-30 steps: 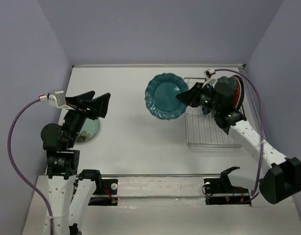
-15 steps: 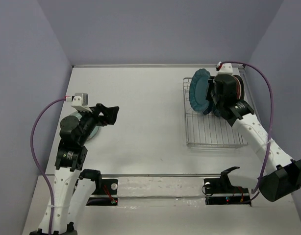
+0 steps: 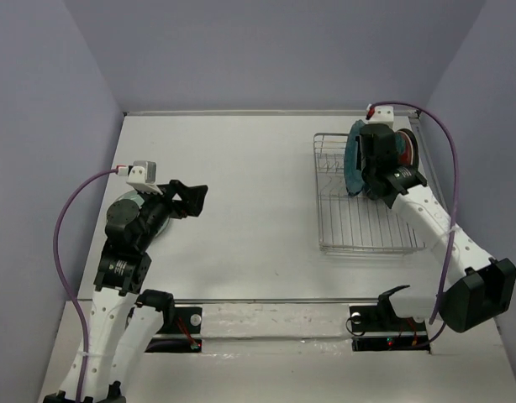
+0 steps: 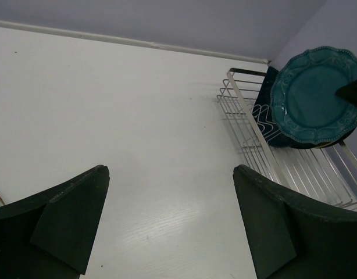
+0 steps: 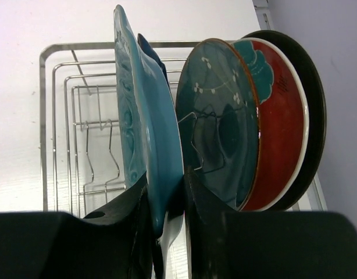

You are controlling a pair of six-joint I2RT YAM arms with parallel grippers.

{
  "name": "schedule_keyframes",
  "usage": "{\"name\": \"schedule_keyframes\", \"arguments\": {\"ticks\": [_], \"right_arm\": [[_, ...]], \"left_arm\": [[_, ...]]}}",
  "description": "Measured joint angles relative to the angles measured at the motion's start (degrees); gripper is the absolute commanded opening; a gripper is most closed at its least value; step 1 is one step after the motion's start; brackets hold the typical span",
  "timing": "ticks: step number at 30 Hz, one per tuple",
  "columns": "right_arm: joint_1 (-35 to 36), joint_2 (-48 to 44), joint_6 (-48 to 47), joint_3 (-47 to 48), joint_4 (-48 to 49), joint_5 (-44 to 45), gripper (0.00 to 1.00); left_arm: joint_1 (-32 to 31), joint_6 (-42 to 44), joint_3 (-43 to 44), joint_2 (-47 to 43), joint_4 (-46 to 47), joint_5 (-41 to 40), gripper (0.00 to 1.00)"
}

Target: Load the plates into the dish rack

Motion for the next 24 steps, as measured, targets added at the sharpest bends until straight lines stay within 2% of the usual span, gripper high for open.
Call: {"name": "schedule_keyframes", "arguments": {"ticks": [17, 19, 22, 23, 24], "right_arm": [[-0.1, 12.3, 1.5, 0.5, 2.6, -2.6, 0.08], [-0.1, 13.3, 2.3, 0.1, 2.8, -3.1, 0.14], [-0.1, 13.4, 3.1, -0.3, 3.9, -3.4, 0.36], [-0.1, 13.4, 3.7, -0.5, 4.1, -3.4, 0.49], [-0.1, 13.4, 3.9, -0.6, 4.5, -3.5, 0.54]], "left_arm": [[-0.2, 0.0, 0.0, -0.7, -1.1, -2.4, 0.99], [-0.2, 0.0, 0.0, -0.7, -1.1, -2.6, 0.99], [-0.2, 0.0, 0.0, -0.7, -1.1, -2.9, 0.99], [-0.2, 0.0, 0.0, -0.7, -1.2, -3.0, 0.99], [-0.2, 0.0, 0.0, -0.7, -1.2, -3.0, 0.99]]}}
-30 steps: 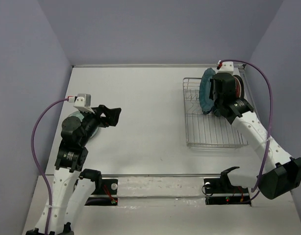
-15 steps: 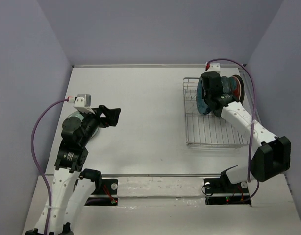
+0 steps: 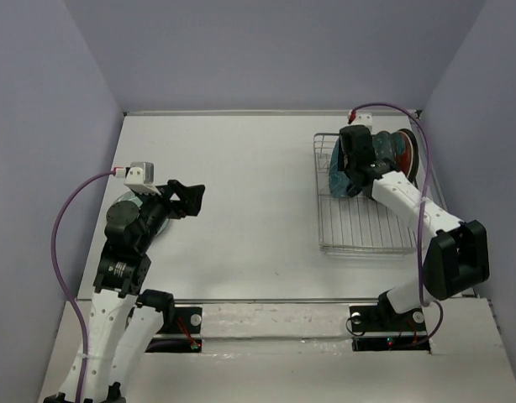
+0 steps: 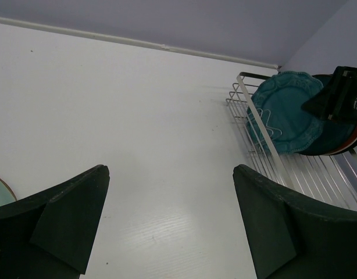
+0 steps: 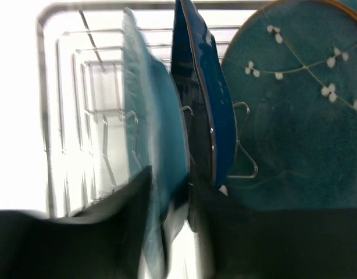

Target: Load the plates into the dish rack

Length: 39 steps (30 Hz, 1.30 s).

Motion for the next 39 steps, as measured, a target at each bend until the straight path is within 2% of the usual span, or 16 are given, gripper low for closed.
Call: {"name": "schedule_keyframes", "arguments": {"ticks": [1, 5, 10, 14, 17, 21, 26, 31, 33, 39], "right_arm": [[0.0, -0.1, 0.2, 0.0, 0.9, 0.1, 0.65], [0.0, -2.6, 1.4, 0.0, 1.7, 0.3, 0.79], [0.0, -10.1, 3.2, 0.0, 2.1, -2.6, 0.8], [0.5, -15.0, 6.6, 0.0, 3.8, -10.0, 0.78], [3.8, -15.0, 9.6, 0.1, 6.4, -15.2, 0.78], [11.6, -8.3, 13.8, 0.8, 12.3, -24.3, 0.78], [20.5, 6.8, 21.2, 3.7, 20.1, -34.2, 0.78], [27.9, 22.5, 27.4, 12.7, 24.3, -38.9, 0.77], [31.1, 29.6, 30.4, 19.4, 25.7, -40.2, 0.73], [34.2, 42.7, 36.9, 31.0, 29.0, -43.2, 0.67]], "left_arm": [[0.0, 0.0, 0.0, 0.0, 0.0, 0.0, 0.99], [0.0, 0.0, 0.0, 0.0, 0.0, -0.2, 0.99], [0.1, 0.0, 0.0, 0.1, -0.1, -0.2, 0.99], [0.8, 0.0, 0.0, 0.4, -0.1, -0.3, 0.99], [1.3, -0.1, 0.0, 0.5, -0.2, -1.0, 0.99], [2.4, -0.4, 0.0, 0.2, -0.4, -2.8, 0.99], [4.1, -1.3, 1.5, -0.4, -2.1, -7.7, 0.99], [4.5, -1.6, 4.0, -0.9, -2.7, -12.5, 0.99], [4.2, -1.6, 5.5, -0.9, -3.8, -14.5, 0.99], [2.1, -1.5, 9.4, -2.4, -5.0, -19.2, 0.99]]}}
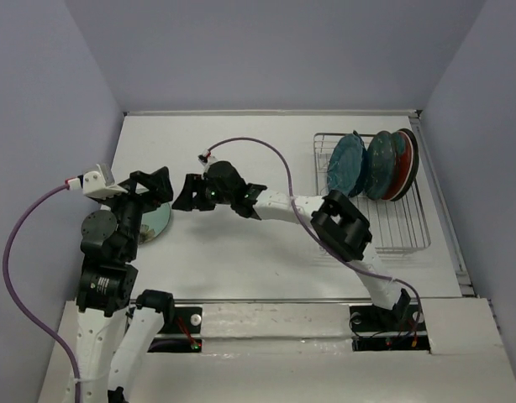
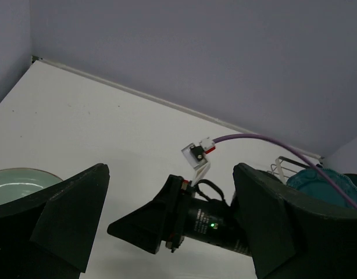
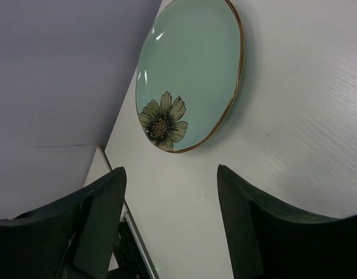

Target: Load the plates into the dish rack

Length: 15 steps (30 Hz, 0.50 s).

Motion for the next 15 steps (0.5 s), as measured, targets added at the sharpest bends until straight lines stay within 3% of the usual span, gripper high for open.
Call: {"name": "schedule_keyframes", "arguments": {"ticks": [7, 15], "right_arm": [[-0.1, 13.0, 6.3, 8.9, -0.4, -3.2, 0.54], [0.3, 24.2, 10.7, 24.0, -3.1, -6.7, 0.51]], "left_arm": [[-1.5, 0.3, -0.7, -1.5, 0.2, -2.5, 0.99], [-2.6, 0.9, -2.4, -1.9, 0.3, -2.7, 0.99]]}}
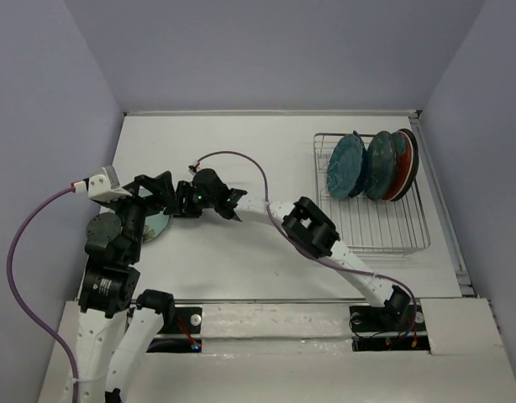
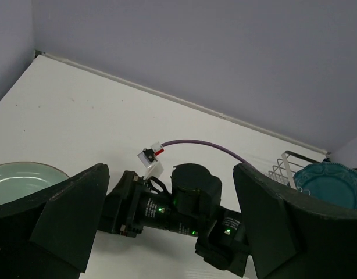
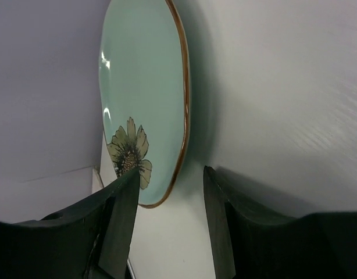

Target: Load the plates into the dish rack

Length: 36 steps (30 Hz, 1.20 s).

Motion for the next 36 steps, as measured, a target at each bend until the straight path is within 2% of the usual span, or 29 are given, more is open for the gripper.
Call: {"name": "schedule_keyframes", "arguments": {"ticks": [1, 2, 4, 5, 9, 13, 16, 19, 22, 24, 29, 36], "right_arm": [[0.2, 0.9, 0.4, 1.5, -0.1, -0.2, 0.5], [0.3, 1.6, 0.9, 2.6, -0.2, -0.3, 0.41], [0.6, 2.9, 2.2, 4.7, -0.5, -0.4, 0.32], [0.8, 3.7, 2.8, 5.6, -0.5, -0.5, 0.22], [0.9, 4.5, 4.5, 5.4, -1.1, 0.0, 0.07], [0.9, 2.7, 5.6, 1.4, 0.6, 2.0, 0.07], [0.9, -3.3, 5.2, -8.8, 3.0, 4.4, 0.07], [0.7, -12.2, 3.9, -21.8, 4.9, 7.7, 0.07], [-0.8, -25.5, 2.3, -41.9, 8.7, 10.8, 0.07], [-2.6, -30.6, 1.1, -49.2, 10.1, 12.1, 0.09], [-6.1, -39.9, -0.7, -63.3, 12.5, 14.7, 0.25], [-6.9, -40.2, 0.2, -68.2, 19.3, 13.2, 0.39]], "left_arm": [[-0.1, 0.0, 0.0, -0.2, 0.0, 0.0, 0.99], [-0.2, 0.0, 0.0, -0.3, 0.0, -0.1, 0.99], [-0.4, 0.2, 0.0, -0.6, 0.1, -0.2, 0.99], [-0.4, 0.2, 0.0, -0.8, 0.1, -0.2, 0.99], [-0.8, 0.4, 0.0, -1.0, 0.1, -0.3, 0.99], [-1.0, 0.5, 0.0, -1.0, 0.0, -0.3, 0.99], [-1.0, 0.6, 0.0, -1.0, 0.0, -0.3, 0.99], [-1.0, 0.6, 0.0, -1.0, 0.1, -0.1, 0.99], [-1.0, 0.6, -0.4, -1.0, 0.1, 0.3, 0.99], [-1.1, 0.6, -0.8, -1.0, 0.1, 0.7, 0.99], [-1.1, 0.6, -1.1, -0.9, 0.1, 1.7, 0.99], [-1.1, 0.6, -1.1, -0.9, 0.1, 2.5, 0.99]]}}
